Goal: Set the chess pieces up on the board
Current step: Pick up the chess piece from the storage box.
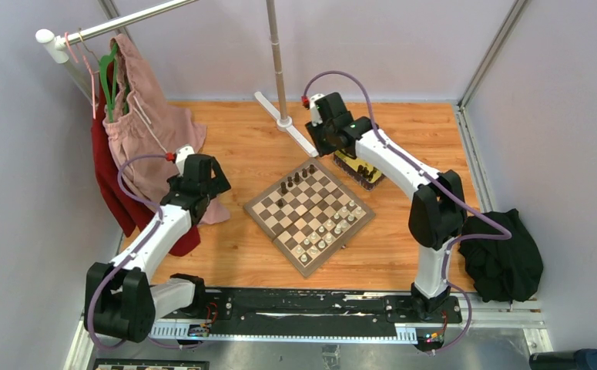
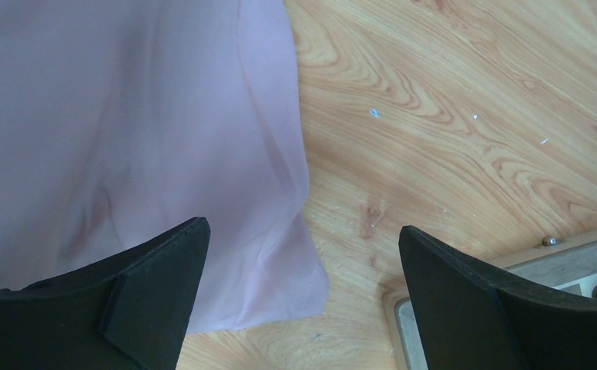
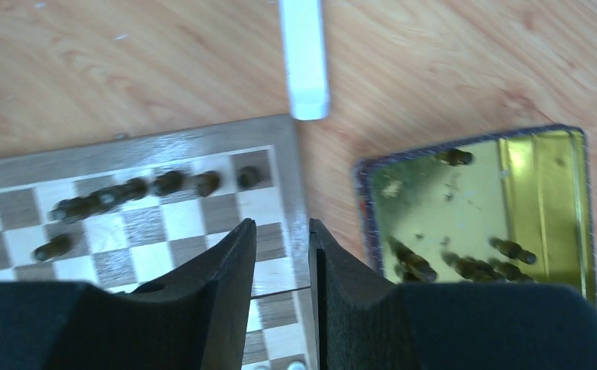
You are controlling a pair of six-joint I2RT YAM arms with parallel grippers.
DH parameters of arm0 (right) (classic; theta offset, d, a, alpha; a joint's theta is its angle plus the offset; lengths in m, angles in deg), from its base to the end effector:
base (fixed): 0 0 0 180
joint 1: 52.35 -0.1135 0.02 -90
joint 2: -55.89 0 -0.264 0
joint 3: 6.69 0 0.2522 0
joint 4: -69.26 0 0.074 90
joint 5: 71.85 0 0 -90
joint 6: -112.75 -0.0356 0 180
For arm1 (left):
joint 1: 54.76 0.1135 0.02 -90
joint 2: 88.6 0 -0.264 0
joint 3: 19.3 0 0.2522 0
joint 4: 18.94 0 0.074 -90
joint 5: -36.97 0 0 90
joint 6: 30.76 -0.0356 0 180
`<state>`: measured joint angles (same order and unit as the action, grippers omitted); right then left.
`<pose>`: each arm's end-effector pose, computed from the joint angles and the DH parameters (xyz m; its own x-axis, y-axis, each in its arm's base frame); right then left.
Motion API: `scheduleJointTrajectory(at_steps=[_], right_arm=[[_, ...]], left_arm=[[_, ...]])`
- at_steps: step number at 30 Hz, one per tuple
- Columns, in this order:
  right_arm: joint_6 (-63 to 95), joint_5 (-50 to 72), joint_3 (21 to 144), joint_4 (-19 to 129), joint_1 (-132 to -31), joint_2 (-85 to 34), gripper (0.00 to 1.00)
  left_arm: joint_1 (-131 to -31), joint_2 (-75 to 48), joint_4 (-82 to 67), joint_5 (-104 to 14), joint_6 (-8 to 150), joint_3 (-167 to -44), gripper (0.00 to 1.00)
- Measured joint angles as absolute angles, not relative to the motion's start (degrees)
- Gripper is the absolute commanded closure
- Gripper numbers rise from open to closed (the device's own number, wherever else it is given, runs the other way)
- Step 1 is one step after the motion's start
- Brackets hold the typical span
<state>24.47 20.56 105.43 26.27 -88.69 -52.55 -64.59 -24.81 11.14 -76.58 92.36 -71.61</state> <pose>0.3553 0.2595 0.3107 -0.4931 -0.4000 -0.7726 -0.5809 0.8124 -0.0499 0.2294 -0.0253 0.2294 -0.4720 -0.4266 -0.7715 -0.4728 0.8611 -0.1868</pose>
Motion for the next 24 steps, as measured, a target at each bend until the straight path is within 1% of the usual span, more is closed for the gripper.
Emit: scheduleJointTrajectory(at_steps=[12,24], right_arm=[[20.7,21.4,101.0,31.2,-75.7,-52.6,0.65],[20.6,19.8,96.5,37.9,-71.4,-55.6,0.66]], left_arm=[[-64.6,-16.7,8.4,-76.6,92.3,-76.6,0.0],[-64.6,-10.3,6.5,-76.1,92.7,-80.2,0.0]])
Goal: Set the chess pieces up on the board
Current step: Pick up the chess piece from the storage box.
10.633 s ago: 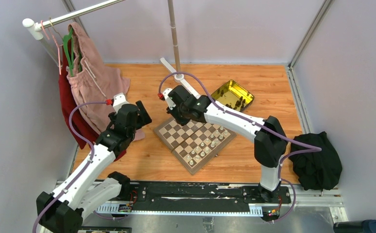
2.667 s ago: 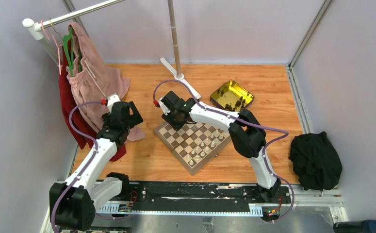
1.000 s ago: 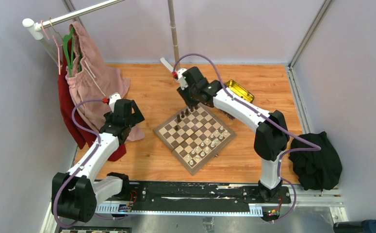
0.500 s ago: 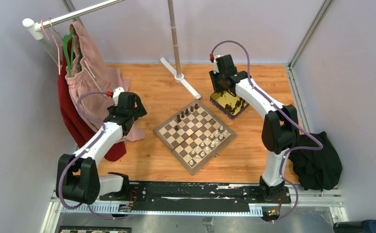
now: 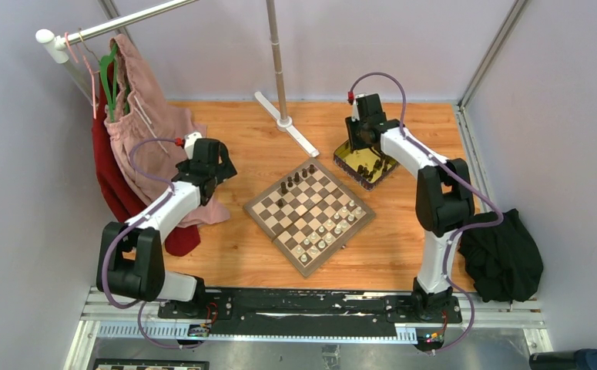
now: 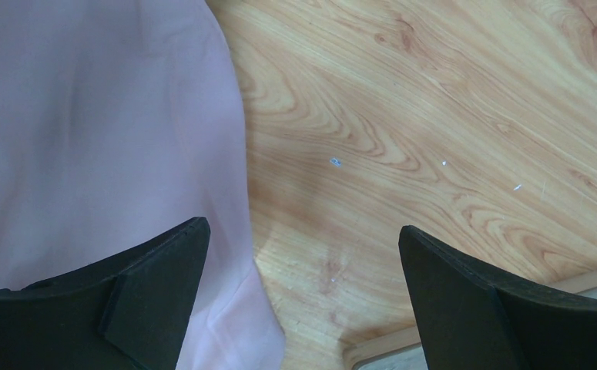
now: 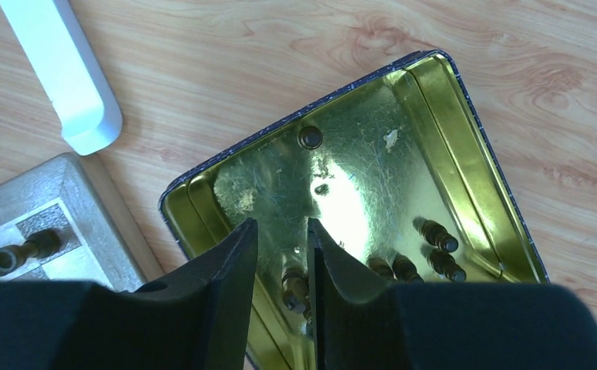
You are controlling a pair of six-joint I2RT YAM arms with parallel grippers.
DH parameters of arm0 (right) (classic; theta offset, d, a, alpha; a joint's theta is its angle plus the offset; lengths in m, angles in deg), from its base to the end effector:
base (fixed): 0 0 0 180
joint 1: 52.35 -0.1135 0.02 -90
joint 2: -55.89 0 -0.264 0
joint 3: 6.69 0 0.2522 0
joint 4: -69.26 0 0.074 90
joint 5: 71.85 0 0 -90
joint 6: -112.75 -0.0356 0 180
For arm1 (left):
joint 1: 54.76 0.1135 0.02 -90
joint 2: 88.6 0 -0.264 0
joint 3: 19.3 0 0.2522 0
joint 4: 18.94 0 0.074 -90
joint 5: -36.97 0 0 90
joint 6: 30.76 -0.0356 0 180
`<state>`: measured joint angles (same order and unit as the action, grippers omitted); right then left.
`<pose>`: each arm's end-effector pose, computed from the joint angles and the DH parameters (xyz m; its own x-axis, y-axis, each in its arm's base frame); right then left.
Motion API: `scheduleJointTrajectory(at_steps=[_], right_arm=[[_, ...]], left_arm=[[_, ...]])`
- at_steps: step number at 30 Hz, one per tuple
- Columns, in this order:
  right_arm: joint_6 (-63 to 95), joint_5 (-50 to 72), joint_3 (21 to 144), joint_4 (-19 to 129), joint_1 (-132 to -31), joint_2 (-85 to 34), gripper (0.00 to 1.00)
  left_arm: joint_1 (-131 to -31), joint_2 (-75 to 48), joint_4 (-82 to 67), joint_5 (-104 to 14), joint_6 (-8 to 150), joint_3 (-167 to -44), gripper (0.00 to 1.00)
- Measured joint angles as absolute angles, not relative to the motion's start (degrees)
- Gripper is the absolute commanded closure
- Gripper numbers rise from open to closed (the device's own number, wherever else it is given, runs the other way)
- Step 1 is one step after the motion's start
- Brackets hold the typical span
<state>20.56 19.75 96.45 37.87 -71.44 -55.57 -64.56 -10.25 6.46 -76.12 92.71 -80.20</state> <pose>0.4260 0.1464 0.2527 -0.6150 -0.1724 -0.7694 -0.2833 0.9590 0.0116 0.2838 -0.0348 0.2238 -0.4891 -0.4303 -0.7587 -0.4753 0.8608 -0.1818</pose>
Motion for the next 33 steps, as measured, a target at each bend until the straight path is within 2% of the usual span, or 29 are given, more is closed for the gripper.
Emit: scheduleJointTrajectory(at_steps=[33], right_arm=[[20.9,12.8,102.9,41.8,-66.8,-67.9,0.66]], left_arm=[[-64.6,-0.8,4.6,-75.5,92.8,-86.1,0.0]])
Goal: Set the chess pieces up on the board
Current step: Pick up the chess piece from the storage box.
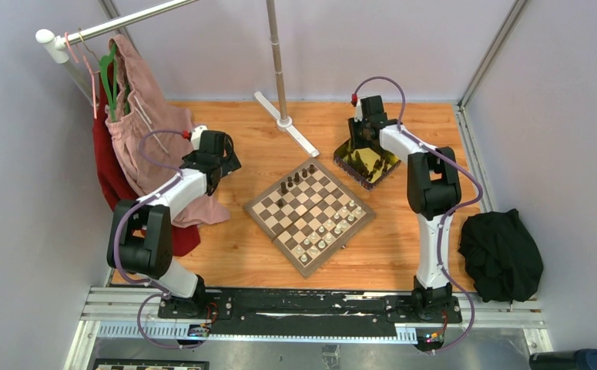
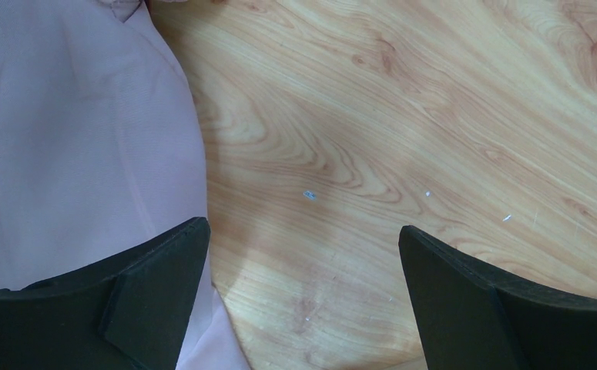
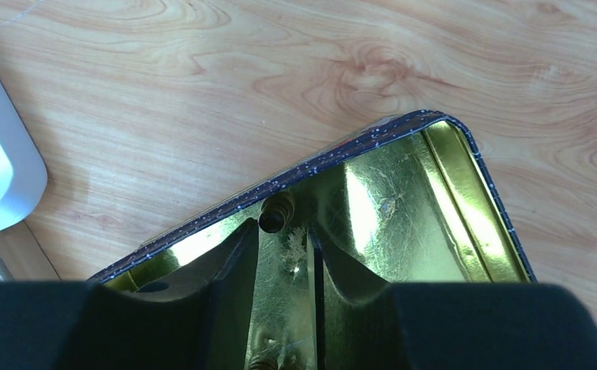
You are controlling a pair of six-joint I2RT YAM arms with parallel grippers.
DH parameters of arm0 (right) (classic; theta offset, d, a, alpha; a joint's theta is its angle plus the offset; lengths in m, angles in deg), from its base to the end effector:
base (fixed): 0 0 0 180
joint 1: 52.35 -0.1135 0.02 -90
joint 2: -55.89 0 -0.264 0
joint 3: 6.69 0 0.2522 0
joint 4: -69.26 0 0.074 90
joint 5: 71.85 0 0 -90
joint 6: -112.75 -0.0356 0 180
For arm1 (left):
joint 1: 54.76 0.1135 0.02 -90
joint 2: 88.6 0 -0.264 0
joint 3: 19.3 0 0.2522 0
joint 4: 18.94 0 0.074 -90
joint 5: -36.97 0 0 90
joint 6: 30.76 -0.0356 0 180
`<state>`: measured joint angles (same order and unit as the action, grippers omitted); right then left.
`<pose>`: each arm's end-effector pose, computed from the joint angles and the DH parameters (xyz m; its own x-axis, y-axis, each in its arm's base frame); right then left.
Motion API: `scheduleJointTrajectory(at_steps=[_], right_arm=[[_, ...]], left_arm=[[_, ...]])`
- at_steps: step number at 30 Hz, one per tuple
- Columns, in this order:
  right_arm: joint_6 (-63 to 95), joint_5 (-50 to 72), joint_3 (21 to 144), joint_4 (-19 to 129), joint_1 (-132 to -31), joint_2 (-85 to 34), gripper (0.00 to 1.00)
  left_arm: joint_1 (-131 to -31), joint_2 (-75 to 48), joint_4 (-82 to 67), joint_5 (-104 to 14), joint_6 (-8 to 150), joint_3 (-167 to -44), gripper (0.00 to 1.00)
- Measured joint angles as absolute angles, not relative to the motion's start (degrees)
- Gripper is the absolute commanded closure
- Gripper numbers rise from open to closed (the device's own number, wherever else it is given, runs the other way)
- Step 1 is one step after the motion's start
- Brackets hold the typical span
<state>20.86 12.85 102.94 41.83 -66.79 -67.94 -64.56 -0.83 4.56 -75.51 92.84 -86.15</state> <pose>0.4769 0.1262 0.1982 -0.6534 -0.1343 -0.7450 -0.2938 0.9520 0.0860 0.3193 -0.0413 0.2124 -0.5126 -0.4304 -0.7430 -0.4748 0.8630 -0.1723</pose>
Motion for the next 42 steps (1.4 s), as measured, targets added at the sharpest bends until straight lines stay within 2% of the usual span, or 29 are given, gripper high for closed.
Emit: scheduleJointTrajectory(at_steps=[16,23,29,35,42], right_arm=[[21.0,11.0,105.7,41.8,-66.5,-70.0,0.67],[21.1,10.4,106.0,41.8,-66.5,-70.8,0.71],[21.1,10.0,106.0,41.9,-66.5,-70.9,0.79],[21.5,9.7,106.0,42.0,-66.4,-70.9,0.92],[21.5,9.6,105.2,42.7,-66.4,-70.6,0.99]], left_arm=[[-64.6,1.0,4.3,-75.5,92.8,-87.7,0.0],[-64.6,1.1,4.3,-75.5,92.6,-88.1,0.0],[-64.6,1.1,4.3,-75.5,92.6,-88.1,0.0],[-64.6,1.1,4.3,-75.3,92.6,-88.1,0.0],[-64.6,1.0,4.3,-75.2,92.7,-88.1,0.0]])
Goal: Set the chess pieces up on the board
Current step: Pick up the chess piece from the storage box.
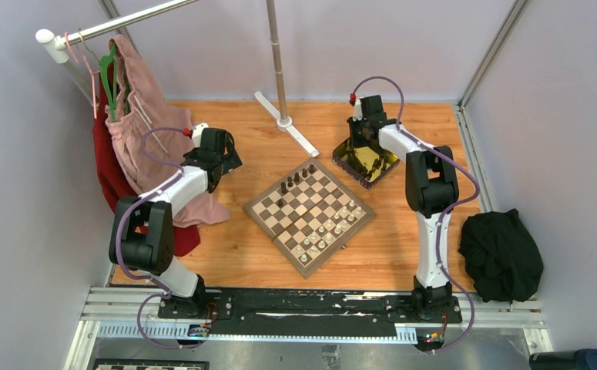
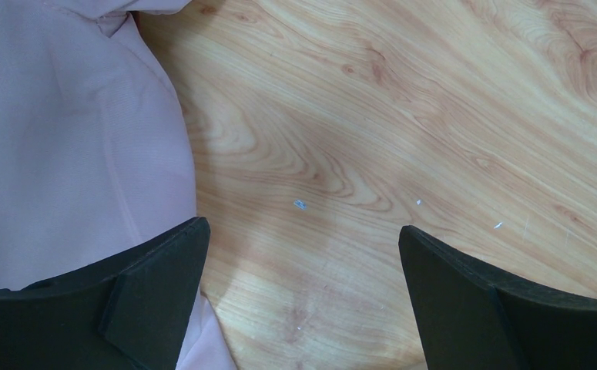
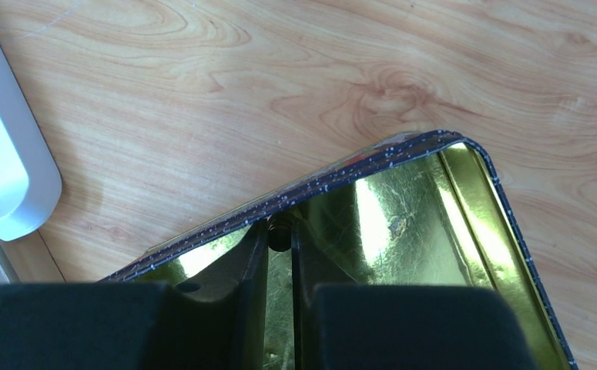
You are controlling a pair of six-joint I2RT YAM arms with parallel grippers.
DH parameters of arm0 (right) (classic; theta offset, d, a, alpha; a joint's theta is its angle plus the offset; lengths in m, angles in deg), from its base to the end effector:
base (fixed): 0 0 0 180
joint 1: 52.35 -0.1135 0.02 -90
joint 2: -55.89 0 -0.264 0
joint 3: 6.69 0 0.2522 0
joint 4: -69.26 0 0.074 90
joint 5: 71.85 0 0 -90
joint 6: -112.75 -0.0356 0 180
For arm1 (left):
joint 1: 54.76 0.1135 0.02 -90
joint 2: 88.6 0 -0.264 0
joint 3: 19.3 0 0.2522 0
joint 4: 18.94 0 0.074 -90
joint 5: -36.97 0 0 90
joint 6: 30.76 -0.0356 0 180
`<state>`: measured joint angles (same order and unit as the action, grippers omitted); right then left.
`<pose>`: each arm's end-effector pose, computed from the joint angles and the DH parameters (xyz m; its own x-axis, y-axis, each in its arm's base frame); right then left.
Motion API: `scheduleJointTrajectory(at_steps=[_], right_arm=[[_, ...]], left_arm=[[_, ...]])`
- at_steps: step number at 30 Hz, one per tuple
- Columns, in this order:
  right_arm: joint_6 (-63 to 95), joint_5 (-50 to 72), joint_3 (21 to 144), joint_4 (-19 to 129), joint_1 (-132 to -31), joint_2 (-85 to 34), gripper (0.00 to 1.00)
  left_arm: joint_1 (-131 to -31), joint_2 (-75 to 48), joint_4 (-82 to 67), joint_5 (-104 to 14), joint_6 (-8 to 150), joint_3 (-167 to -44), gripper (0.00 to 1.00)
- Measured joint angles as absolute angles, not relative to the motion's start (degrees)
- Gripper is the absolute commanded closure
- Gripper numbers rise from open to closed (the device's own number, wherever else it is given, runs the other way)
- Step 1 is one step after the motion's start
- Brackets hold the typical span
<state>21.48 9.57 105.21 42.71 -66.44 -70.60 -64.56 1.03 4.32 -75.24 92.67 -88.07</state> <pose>0.4869 0.1277 0.1904 -0.6457 -0.1395 -0.7507 -0.3355 0.9350 0.1148 0.3282 -0.0430 0.2132 -0.5120 -0.4292 -0.7441 -0.4696 0.8652 -0.1759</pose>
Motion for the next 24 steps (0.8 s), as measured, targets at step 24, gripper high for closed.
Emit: scheduleJointTrajectory(at_steps=[24], right_arm=[[21.4,11.2,96.5,43.0,-66.5,-57.8,1.0]], left_arm=[[-64.6,-7.0,4.3,-74.4,94.0,-84.1,0.0]])
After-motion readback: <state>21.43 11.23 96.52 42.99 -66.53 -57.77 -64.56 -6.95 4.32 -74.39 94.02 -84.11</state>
